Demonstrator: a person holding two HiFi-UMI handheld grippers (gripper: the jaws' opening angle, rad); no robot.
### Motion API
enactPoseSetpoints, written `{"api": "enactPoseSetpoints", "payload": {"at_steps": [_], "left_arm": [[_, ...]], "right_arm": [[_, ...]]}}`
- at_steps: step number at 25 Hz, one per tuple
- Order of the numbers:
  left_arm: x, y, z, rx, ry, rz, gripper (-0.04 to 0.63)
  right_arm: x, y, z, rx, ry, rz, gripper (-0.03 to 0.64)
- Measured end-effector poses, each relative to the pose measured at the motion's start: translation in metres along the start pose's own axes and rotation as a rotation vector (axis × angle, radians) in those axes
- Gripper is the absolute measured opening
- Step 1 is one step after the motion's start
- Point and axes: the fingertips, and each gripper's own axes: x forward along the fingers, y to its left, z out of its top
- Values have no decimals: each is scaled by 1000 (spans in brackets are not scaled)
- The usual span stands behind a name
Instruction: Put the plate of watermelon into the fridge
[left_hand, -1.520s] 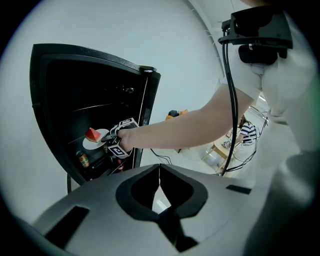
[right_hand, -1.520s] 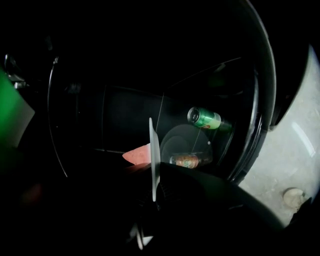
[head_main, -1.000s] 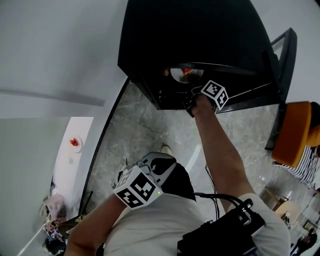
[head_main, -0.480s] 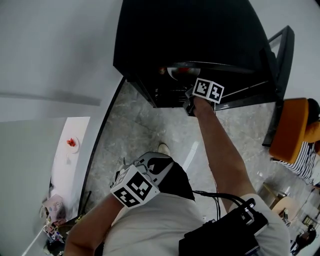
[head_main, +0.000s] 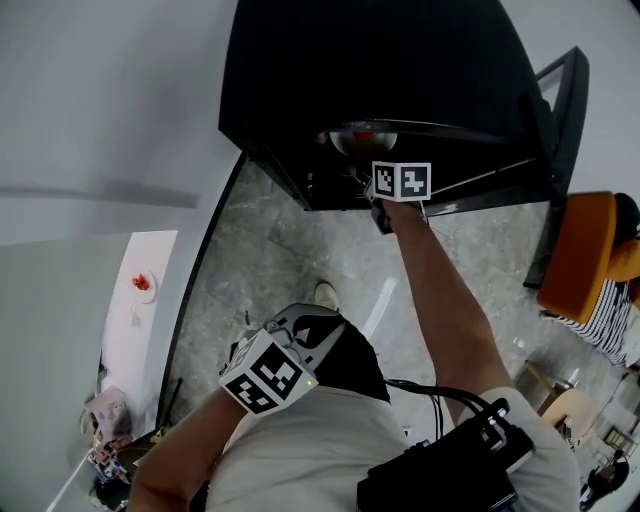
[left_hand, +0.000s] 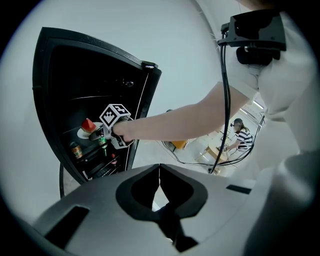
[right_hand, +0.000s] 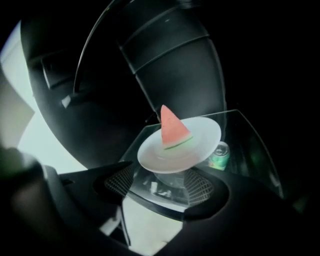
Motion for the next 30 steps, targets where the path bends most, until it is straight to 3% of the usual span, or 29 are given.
{"api": "enactPoseSetpoints", "payload": {"at_steps": [6,11,15,20,30], "left_arm": [[1,-3,-1,-15,0,0,12],[-1,-2,-2,-24,-6,4,12],[-3,-2,-3,-29,-6,6,12],[-6,-2,-1,-38,-19,10,12],[-18,-16,-2,-22,-45,4,12]], "right_arm": [[-1,-4,-4,-127,60,-88,304],[-7,-16,-12,-216,139,-170,167],[-13,-23,-17,-243,198,-216,107],[-19,-26,-23,-255,236,-243,98],[-46,-5,-33,-272,217,-220,94]]}}
